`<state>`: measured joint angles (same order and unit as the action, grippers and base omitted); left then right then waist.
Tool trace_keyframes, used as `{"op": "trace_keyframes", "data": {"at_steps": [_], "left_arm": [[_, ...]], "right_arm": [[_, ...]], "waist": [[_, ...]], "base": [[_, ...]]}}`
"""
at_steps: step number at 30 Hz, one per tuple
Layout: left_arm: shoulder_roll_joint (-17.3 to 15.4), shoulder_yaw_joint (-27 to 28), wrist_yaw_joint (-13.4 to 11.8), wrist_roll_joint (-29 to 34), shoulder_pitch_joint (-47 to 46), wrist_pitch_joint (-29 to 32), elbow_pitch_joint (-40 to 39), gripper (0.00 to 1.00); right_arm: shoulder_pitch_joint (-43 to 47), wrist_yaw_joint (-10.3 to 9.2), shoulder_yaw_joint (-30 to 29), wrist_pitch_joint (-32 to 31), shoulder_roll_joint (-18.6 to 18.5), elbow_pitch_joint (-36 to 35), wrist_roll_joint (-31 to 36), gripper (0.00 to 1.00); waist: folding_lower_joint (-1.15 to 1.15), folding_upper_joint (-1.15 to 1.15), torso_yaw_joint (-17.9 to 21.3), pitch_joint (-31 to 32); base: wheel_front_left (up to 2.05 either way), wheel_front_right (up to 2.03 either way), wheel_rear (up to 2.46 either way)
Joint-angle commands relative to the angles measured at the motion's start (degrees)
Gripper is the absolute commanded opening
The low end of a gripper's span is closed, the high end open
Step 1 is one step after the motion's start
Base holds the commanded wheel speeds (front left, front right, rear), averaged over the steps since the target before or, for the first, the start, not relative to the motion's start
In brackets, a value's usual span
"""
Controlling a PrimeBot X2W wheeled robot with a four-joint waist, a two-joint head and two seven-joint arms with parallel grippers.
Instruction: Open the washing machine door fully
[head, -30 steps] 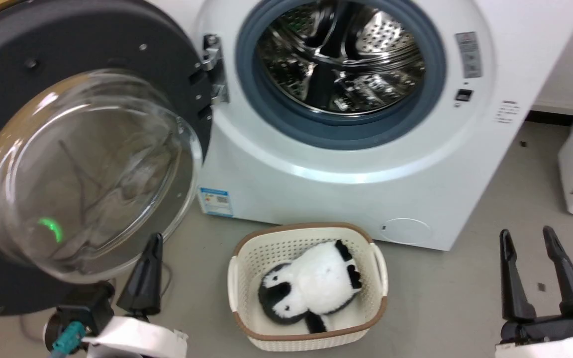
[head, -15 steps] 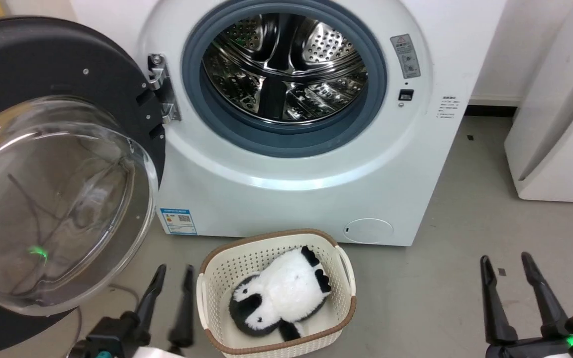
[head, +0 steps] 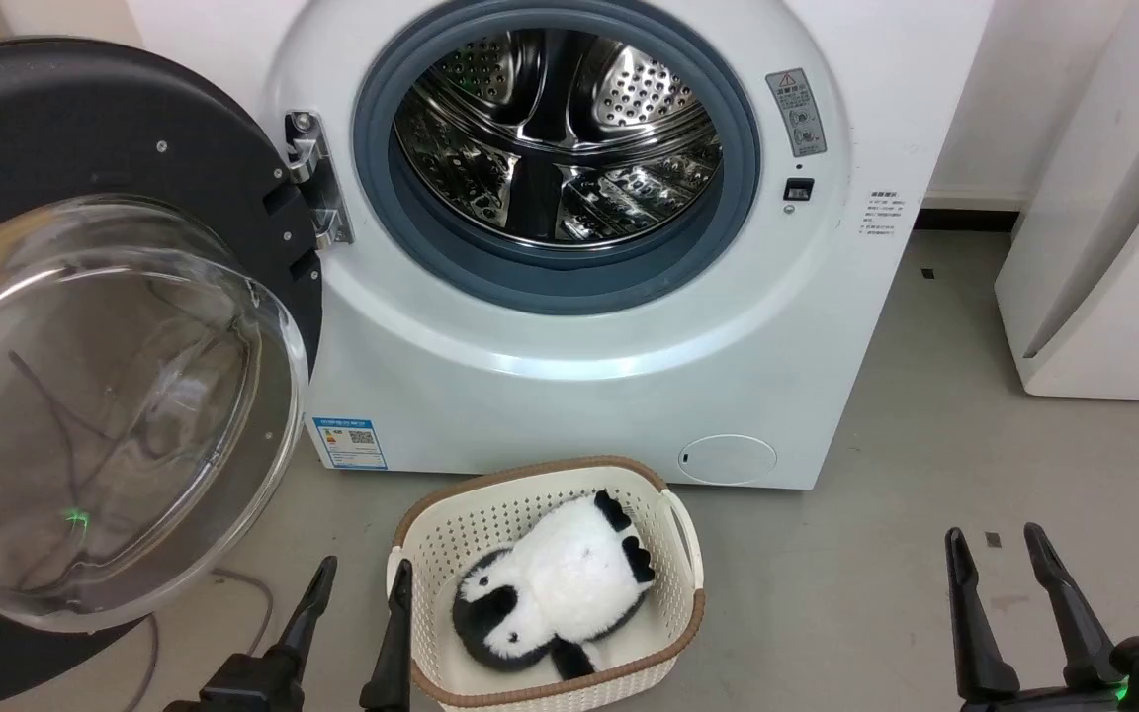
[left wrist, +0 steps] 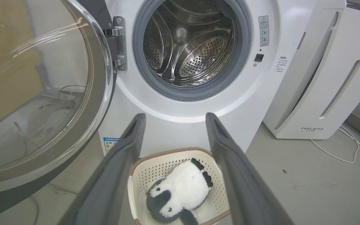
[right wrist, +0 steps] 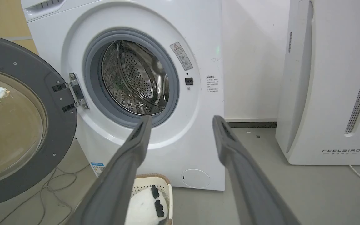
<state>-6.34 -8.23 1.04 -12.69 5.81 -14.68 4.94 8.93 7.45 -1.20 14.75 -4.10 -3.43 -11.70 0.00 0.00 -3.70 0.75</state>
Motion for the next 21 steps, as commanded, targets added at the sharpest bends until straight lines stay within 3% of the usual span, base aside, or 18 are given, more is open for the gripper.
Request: {"op": "trace_keyframes", "data": {"at_steps": [1, 21], "left_arm": [[0.20, 0.43, 0.07, 0.20, 0.47, -0.31, -0.10, 1.00], [1.77, 3.14, 0.29, 1.10, 0.19, -0.31, 0.21, 1.00]], "right_arm": [[0.35, 0.03, 0.03, 0.25, 0.04, 0.23, -0.25, 1.00], [-0.32, 0.03, 0.23, 0.25, -0.20, 0.68, -0.33, 1.00]], "waist": [[0.00, 0.00, -0.05, -0.04], [0.00, 0.00, -0.36, -0.25]], "base": [[0.00, 0.00, 0.00], [0.00, 0.00, 0.00]]}}
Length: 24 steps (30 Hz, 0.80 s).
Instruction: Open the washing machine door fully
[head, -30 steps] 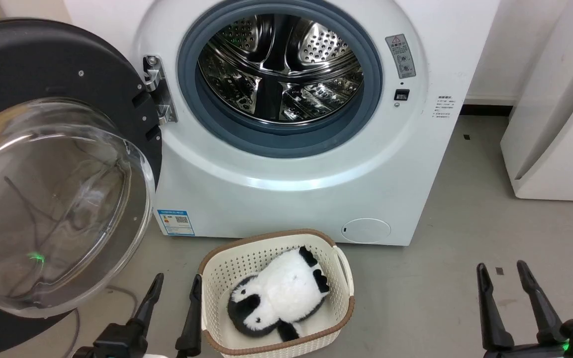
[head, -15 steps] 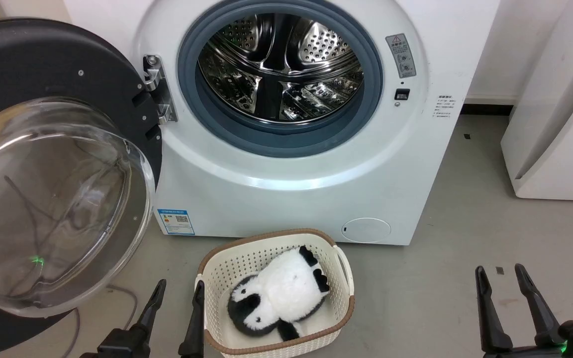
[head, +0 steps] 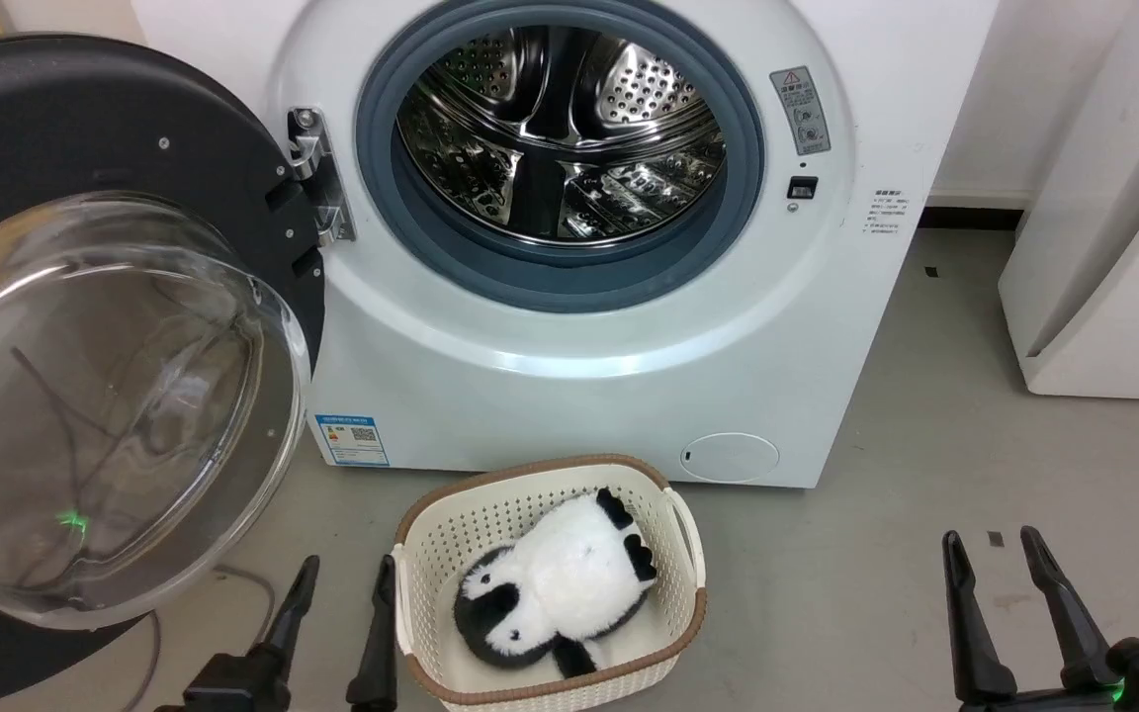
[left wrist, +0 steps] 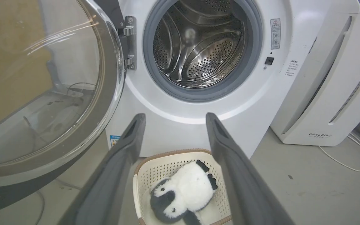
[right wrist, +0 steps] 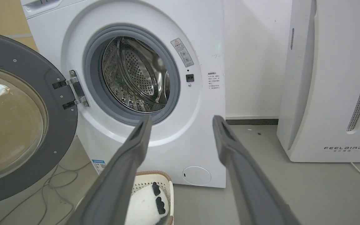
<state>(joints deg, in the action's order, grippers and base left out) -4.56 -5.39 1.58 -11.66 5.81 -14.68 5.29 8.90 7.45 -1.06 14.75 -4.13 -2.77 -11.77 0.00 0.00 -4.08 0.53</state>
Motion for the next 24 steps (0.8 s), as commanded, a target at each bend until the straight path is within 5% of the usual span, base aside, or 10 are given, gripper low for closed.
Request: {"op": "trace_keyframes", "data": {"at_steps": [1, 24], "left_arm": [[0.09, 0.32, -0.05, -0.23, 0.00, 0.01, 0.00, 0.00], [0.32, 1.16, -0.29, 1.56, -0.89, 2.31, -0.74, 0.00]], "right_arm": [[-0.01, 0.00, 0.00, 0.00, 0.00, 0.00, 0.00, 0.00], [-1.35, 0.00, 0.13, -2.26, 0.20, 0.42, 1.80, 0.00]], "waist": [[0.00, 0.00, 0.01, -0.04], [0.00, 0.00, 0.64, -0.12]], "base": [[0.00, 0.00, 0.00], [0.00, 0.00, 0.00]]}}
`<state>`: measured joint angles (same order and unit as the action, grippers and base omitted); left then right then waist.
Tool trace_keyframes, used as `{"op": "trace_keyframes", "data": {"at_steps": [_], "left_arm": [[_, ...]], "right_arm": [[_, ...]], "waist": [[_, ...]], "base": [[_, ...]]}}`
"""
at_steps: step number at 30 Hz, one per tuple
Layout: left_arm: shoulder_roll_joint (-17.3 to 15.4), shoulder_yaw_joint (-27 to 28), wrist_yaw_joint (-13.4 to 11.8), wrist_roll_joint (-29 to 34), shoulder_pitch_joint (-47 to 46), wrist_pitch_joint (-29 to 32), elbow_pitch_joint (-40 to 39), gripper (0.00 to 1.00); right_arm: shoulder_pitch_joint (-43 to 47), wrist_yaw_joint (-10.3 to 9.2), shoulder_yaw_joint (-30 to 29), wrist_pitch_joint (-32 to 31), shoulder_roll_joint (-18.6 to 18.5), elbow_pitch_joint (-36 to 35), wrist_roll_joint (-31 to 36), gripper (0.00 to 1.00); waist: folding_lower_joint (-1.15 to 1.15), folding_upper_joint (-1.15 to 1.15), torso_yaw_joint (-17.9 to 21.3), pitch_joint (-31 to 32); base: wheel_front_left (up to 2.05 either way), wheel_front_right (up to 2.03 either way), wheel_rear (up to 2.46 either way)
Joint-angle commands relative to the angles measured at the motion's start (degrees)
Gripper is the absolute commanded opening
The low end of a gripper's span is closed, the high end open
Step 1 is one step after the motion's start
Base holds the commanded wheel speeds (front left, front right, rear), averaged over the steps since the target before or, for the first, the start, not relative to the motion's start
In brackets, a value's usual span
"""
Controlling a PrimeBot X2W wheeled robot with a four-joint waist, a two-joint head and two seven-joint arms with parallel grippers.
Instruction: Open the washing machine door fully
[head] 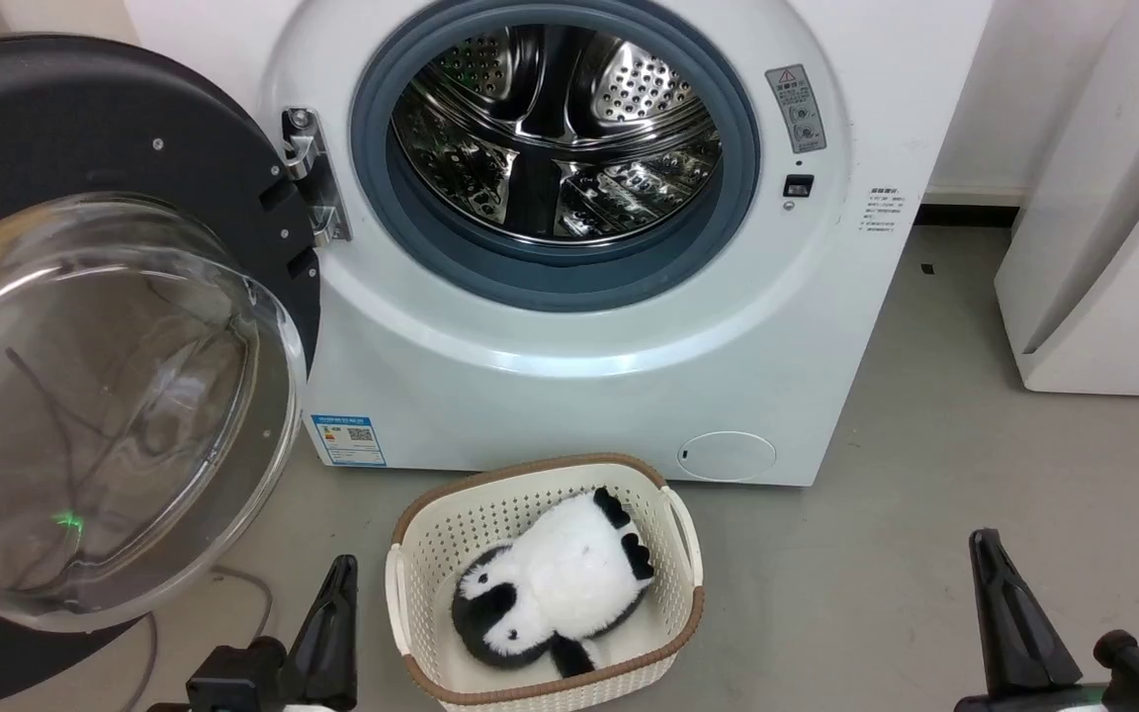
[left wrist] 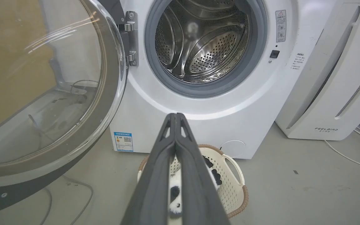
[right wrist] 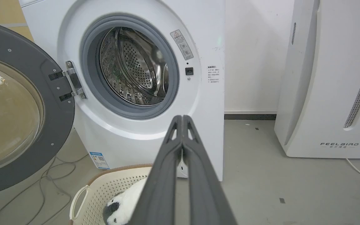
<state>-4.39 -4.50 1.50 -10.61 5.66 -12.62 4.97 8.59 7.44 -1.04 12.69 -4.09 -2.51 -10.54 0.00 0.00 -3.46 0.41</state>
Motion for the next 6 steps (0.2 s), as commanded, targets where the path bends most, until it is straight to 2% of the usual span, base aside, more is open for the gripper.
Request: {"op": "trace_keyframes", "data": {"at_steps": [1, 6], "left_arm": [[0.16, 0.31, -0.22, 0.61, -0.77, 0.36, -0.46, 0.00], [0.22, 0.51, -0.28, 1.08, -1.01, 0.95, -0.68, 0.00]], "right_arm": [[-1.12, 0.01, 0.12, -0.32, 0.17, 0.18, 0.66, 0.00], [-1.48, 0.01, 0.16, -0.91, 0.22, 0.29, 1.13, 0.00]], "waist": [[0.00, 0.00, 0.06, -0.01], [0.00, 0.00, 0.22, -0.03]], "base": [[0.00, 0.00, 0.00], [0.00, 0.00, 0.00]]}}
